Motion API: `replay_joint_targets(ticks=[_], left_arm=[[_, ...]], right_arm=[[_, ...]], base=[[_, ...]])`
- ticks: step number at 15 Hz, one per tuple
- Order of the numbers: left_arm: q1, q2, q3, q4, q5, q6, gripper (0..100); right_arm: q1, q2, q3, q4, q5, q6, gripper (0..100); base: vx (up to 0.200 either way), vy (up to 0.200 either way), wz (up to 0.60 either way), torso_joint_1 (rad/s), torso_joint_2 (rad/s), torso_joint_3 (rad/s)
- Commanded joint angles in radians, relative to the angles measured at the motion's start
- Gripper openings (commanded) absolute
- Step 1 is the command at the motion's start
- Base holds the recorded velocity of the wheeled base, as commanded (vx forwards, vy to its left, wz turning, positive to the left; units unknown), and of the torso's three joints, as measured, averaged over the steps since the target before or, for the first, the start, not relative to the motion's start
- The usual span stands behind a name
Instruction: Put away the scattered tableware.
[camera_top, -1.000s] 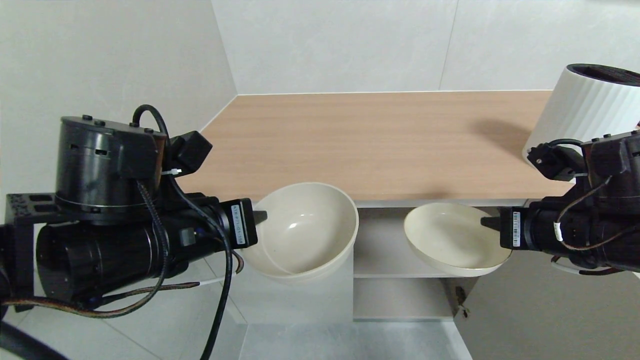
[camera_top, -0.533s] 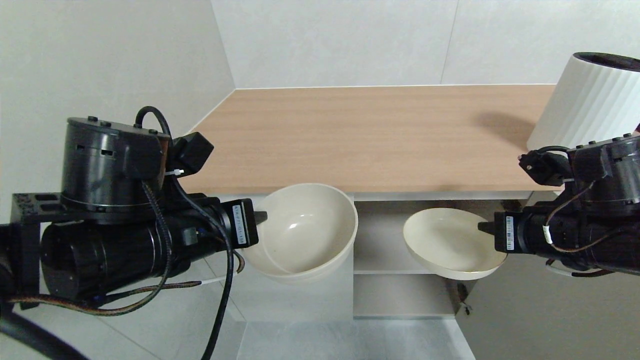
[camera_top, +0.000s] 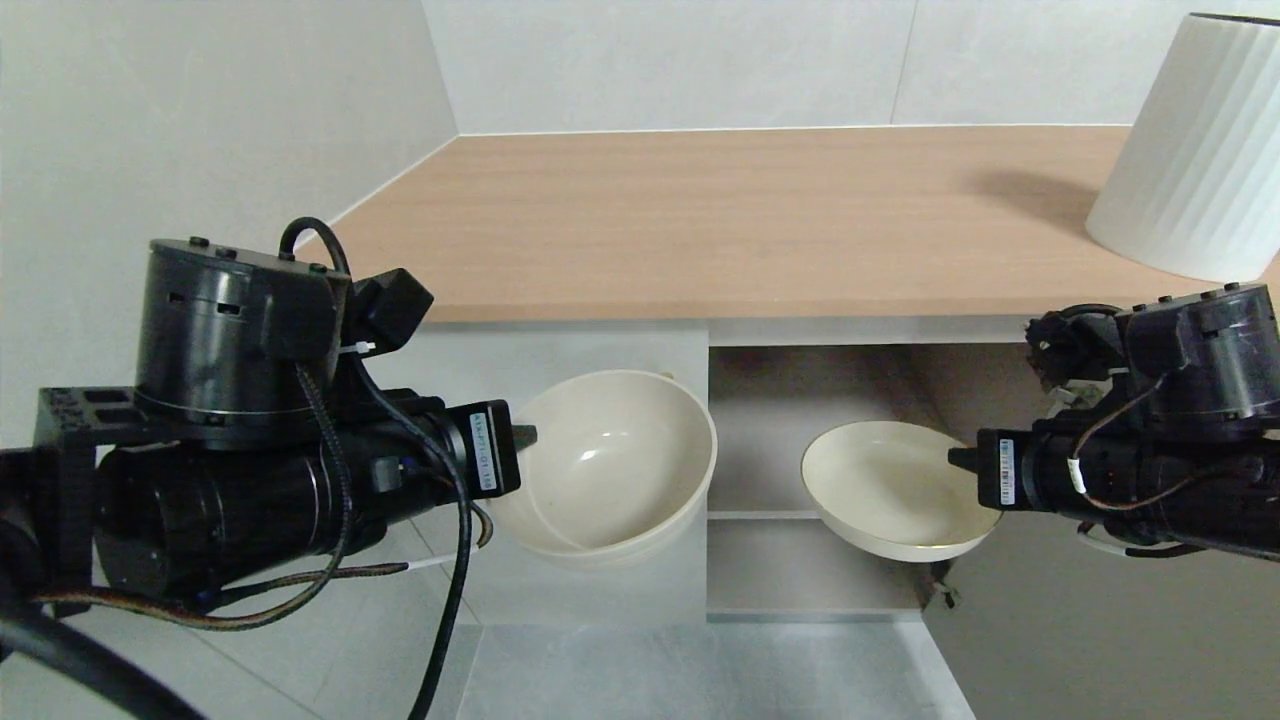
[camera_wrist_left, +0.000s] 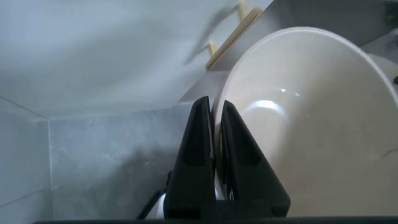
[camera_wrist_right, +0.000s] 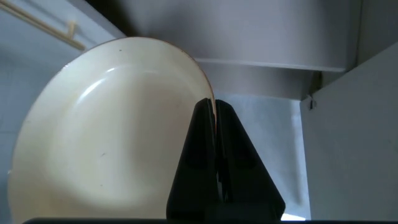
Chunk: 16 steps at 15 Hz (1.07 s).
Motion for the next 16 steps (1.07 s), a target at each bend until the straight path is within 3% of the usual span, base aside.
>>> replay_joint_targets(ticks=[1,7,14,16], left_arm=[[0.0,0.007,0.0,-0.001,0.001,0.001,0],[0.001,0.006,-0.001,-0.001,0.001,0.001,0],[0.003,0.006,-0.001,-0.001,0.001,0.001,0],[0.003,0.007,-0.001,-0.001,0.001,0.001,0]], right_arm=[[0.002,0.01,0.013,-0.008,-0.002,-0.001,0],[0.002,0.011,0.018,-0.01,0.0,-0.004,0],[0.002,0.077,0.021,-0.05,-0.003,-0.017,0],[0.002,0.218,0.026,-0.208,-0.02,-0.006,0]], base=[[0.0,0.0,0.0,-0.188,0.46,0.256],[0.0,0.0,0.0,-0.154,0.39,0.23],[0.0,0.0,0.0,-0.01,0.02,0.013],[0.0,0.0,0.0,0.0,0.0,0.0]])
